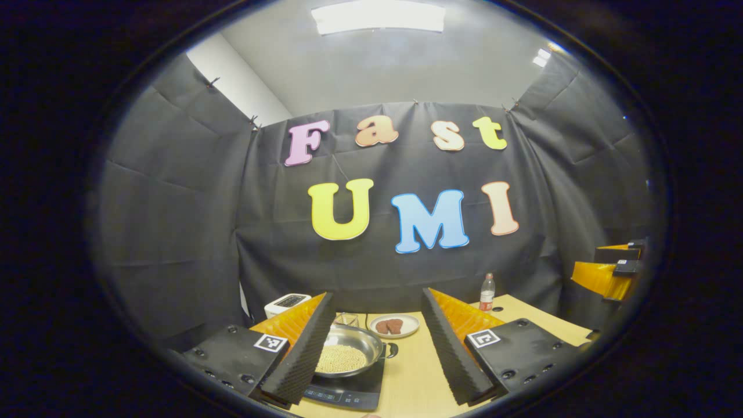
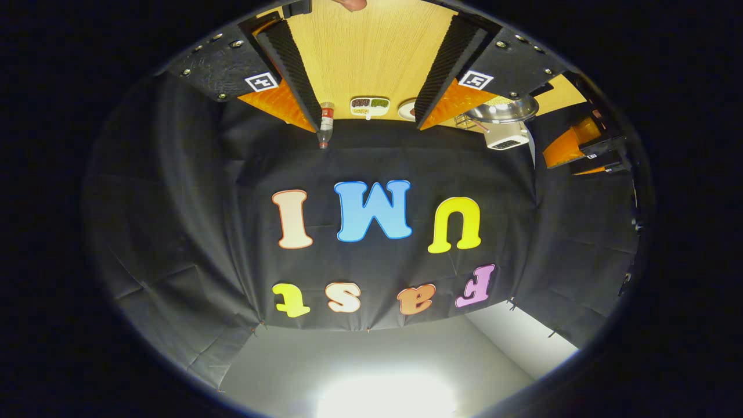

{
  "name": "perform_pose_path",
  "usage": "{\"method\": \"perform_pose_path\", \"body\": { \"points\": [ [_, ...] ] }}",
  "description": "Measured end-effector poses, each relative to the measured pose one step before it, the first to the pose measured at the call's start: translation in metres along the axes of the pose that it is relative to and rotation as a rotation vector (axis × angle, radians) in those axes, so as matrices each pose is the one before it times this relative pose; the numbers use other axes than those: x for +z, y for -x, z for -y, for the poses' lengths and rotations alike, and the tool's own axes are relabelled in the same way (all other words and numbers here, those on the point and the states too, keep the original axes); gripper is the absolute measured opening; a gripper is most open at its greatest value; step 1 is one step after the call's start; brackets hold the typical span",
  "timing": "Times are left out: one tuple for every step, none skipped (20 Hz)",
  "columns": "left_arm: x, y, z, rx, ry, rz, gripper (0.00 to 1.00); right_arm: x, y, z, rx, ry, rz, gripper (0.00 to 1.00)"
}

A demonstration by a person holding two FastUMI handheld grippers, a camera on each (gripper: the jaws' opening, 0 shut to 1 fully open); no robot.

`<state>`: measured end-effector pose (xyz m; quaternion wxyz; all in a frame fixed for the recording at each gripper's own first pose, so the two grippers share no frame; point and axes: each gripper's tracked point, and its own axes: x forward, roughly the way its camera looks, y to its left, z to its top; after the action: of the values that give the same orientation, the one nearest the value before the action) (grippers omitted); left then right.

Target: First push the handle of the pot to place it horizontally, then grasp the pot with both hands and set it on the induction cooktop.

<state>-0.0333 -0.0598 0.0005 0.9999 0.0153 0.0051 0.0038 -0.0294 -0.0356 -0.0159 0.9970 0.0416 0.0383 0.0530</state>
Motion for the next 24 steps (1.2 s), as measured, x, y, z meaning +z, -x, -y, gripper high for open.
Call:
{"method": "perform_pose_path", "body": {
  "points": [
    [0.00111, 0.00201, -0.00607, 0.00657, -0.00399, 0.00593, 0.97, 0.00255, 0.00071, -0.00467, 0.00036, -0.00608, 0.00776, 0.97],
    [0.00385, 0.00147, -0.00564, 0.00736, 0.0013, 0.00836, 0.97, 0.00192, 0.00011, -0.00449, 0.00253, -0.00491, 0.00547, 0.97],
    [-0.00057, 0.00186, -0.00333, 0.00564, 0.00269, 0.00106, 0.97, 0.00214, -0.00038, -0.00234, 0.00014, -0.00033, 0.00382, 0.97],
    [0.00077, 0.00227, -0.00383, 0.00395, 0.00326, 0.00153, 0.9, 0.00287, -0.00103, -0.00135, -0.00273, 0.00286, 0.00914, 0.97],
    [-0.00053, 0.00072, -0.00264, 0.00149, 0.00221, 0.00033, 0.95, 0.00345, -0.00192, -0.00056, -0.00121, 0.0057, 0.01044, 0.97],
    [0.00032, 0.00029, -0.00228, -0.00059, -0.00032, -0.00019, 1.0, 0.00295, -0.00037, 0.00012, -0.00413, 0.00419, 0.00744, 0.97],
    [0.00068, 0.00107, -0.00269, 0.00287, -0.0014, 0.00089, 1.0, 0.00136, 0.00086, -0.00072, -0.00035, 0.00154, 0.0064, 0.97],
    [0.00254, 0.0004, -0.00262, 0.00178, 0.00057, 0.00419, 1.0, 0.0019, 0.00018, -0.00036, -0.00333, -0.00087, 0.00633, 0.97],
    [0.00008, -0.00021, -0.00127, -0.0004, 0.00105, 0.00309, 1.0, 0.00018, -0.00108, -0.00081, -0.00014, -0.00129, 0.00109, 0.97],
    [0.00226, 0.00119, -0.00196, 0.00315, 0.00057, 0.00504, 1.0, -0.0008, -0.0014, -0.00096, -0.00038, -0.00083, -0.00605, 0.97],
    [0.00137, 0.0005, -0.00087, 0.00001, 0.00122, 0.00561, 0.9, -0.00056, -0.00013, 0.00038, -0.00161, -0.00021, -0.00263, 0.97],
    [0.00084, 0.00095, -0.00117, 0.00139, 0.00102, 0.00522, 0.92, 0.00203, 0.00025, 0.00048, -0.00021, 0.0016, 0.00355, 0.97],
    [0.00107, 0.00015, 0.00027, -0.00144, 0.0015, 0.00434, 0.94, 0.002, -0.00089, -0.00026, -0.0039, 0.00392, 0.00541, 0.97],
    [0.00009, 0.00046, 0.00035, -0.00042, 0.00168, 0.00342, 0.97, 0.00187, 0.00013, 0.0009, -0.00407, 0.0046, 0.00568, 0.97],
    [-0.00029, 0.00032, -0.0007, -0.00225, 0.00121, 0.00181, 0.93, 0.00054, 0.00139, 0.00006, -0.00312, 0.00299, 0.00636, 0.97],
    [-0.00104, 0.00134, -0.00056, -0.00039, 0.00068, -0.00324, 0.9, 0.00122, 0.00065, 0.00018, -0.00167, 0.00279, 0.00436, 0.97],
    [-0.00069, -0.00132, -0.00064, -0.00078, 0.00196, -0.00101, 0.9, 0.00047, 0.00006, -0.00009, -0.0004, 0.00205, 0.00148, 0.97],
    [-0.00039, 0.00037, -0.00125, 0.00376, 0.00181, 0.00054, 0.9, 0.00099, 0.00204, -0.00049, -0.00033, 0.00251, 0.00113, 0.97],
    [0.0006, -0.00008, -0.00262, 0.00523, 0.00247, 0.00531, 0.9, 0.00014, 0.00074, -0.00092, -0.00102, 0.00181, 0.00024, 0.97],
    [0.0017, 0.00064, -0.00113, 0.00241, 0.00366, 0.00571, 0.9, 0.00027, 0.0009, -0.00091, 0.00072, 0.00097, -0.00151, 0.97],
    [0.00088, -0.00082, -0.00027, 0.00135, 0.00132, 0.00525, 0.9, 0.00097, -0.00069, -0.00098, -0.00103, -0.00253, 0.00066, 0.97],
    [0.00145, 0.00062, -0.00007, -0.00213, -0.00234, 0.00294, 1.0, 0.00195, 0.00015, -0.00046, -0.00199, -0.00586, 0.00565, 0.97],
    [0.0012, -0.00052, -0.00117, 0.00212, -0.00345, 0.0033, 1.0, 0.00053, 0.00047, -0.00094, 0.00098, -0.00468, 0.00336, 0.97],
    [0.00318, 0.00008, -0.00142, 0.00395, -0.00058, 0.0096, 1.0, 0.0003, 0.00094, -0.00049, 0.00057, 0.00039, 0.00292, 0.97]
  ]
}}
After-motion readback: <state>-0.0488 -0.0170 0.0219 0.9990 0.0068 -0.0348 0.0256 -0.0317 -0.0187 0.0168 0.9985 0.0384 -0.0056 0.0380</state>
